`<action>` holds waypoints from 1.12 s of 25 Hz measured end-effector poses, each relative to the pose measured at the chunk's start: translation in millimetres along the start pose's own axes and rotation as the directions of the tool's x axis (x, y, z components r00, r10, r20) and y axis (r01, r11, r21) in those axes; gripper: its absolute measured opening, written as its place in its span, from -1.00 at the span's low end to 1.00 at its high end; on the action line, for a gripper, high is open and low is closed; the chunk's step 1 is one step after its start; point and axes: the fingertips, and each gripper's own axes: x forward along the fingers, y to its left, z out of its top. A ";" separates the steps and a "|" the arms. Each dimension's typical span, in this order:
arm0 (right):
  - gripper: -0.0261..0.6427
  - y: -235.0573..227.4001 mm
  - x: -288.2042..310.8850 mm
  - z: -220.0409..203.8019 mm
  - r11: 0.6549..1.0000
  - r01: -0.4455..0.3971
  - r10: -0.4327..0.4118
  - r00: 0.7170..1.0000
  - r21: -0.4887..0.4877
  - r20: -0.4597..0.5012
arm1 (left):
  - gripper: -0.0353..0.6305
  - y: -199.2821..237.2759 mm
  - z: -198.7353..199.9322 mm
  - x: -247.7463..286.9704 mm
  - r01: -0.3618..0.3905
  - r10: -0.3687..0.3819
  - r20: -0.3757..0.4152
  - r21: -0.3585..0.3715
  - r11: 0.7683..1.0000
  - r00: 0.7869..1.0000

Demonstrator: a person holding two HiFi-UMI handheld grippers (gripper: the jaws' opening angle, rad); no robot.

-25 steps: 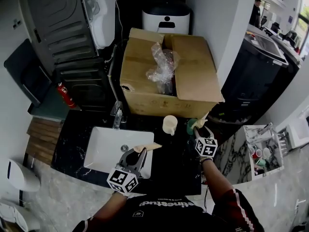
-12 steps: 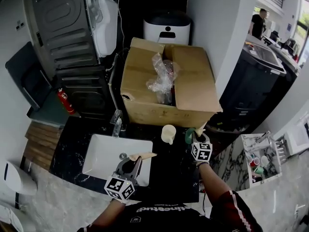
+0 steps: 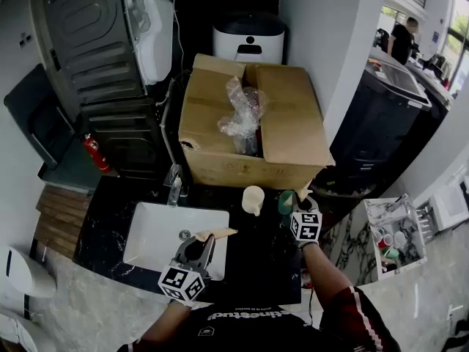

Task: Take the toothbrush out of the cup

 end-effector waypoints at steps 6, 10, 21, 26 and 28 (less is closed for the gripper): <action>-0.74 1.9 -10.6 29.4 0.997 -0.010 0.013 0.999 -0.072 0.042 | -0.76 -4.1 -1.1 3.9 0.011 -0.011 -0.005 -0.007 1.000 1.000; -0.74 1.4 -22.4 53.3 0.997 -0.009 0.015 0.997 -0.083 0.072 | -0.76 -5.0 -0.1 5.6 0.018 -0.018 -0.003 -0.006 1.000 1.000; -0.75 -1.0 -81.4 92.3 0.999 -0.001 0.010 0.985 -0.051 0.170 | -0.76 -10.2 -1.2 17.1 0.045 -0.045 -0.005 -0.003 0.999 0.999; -0.75 7.7 -117.8 84.1 1.000 0.020 -0.015 0.982 -0.024 0.189 | -0.76 -8.8 1.0 25.5 0.056 -0.056 -0.002 0.005 0.998 0.998; -0.75 15.4 -132.7 77.1 1.000 0.015 -0.015 0.983 0.002 0.185 | -0.76 -9.6 2.0 28.7 0.061 -0.061 -0.002 0.007 0.998 0.998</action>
